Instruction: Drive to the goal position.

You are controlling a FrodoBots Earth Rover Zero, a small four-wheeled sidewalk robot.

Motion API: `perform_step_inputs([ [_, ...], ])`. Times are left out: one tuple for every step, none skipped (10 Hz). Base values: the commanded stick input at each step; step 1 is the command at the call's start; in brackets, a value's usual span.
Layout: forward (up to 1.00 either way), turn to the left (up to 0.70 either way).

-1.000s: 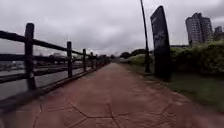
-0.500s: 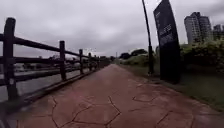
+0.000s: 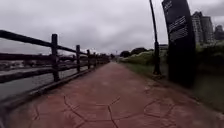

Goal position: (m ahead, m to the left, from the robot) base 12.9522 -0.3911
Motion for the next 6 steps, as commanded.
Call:
perform_step_inputs([
  [1.0, 0.0],
  [1.0, 0.0],
  [1.0, 0.0],
  [1.0, 0.0],
  [1.0, 0.0],
  [1.0, 0.0],
])
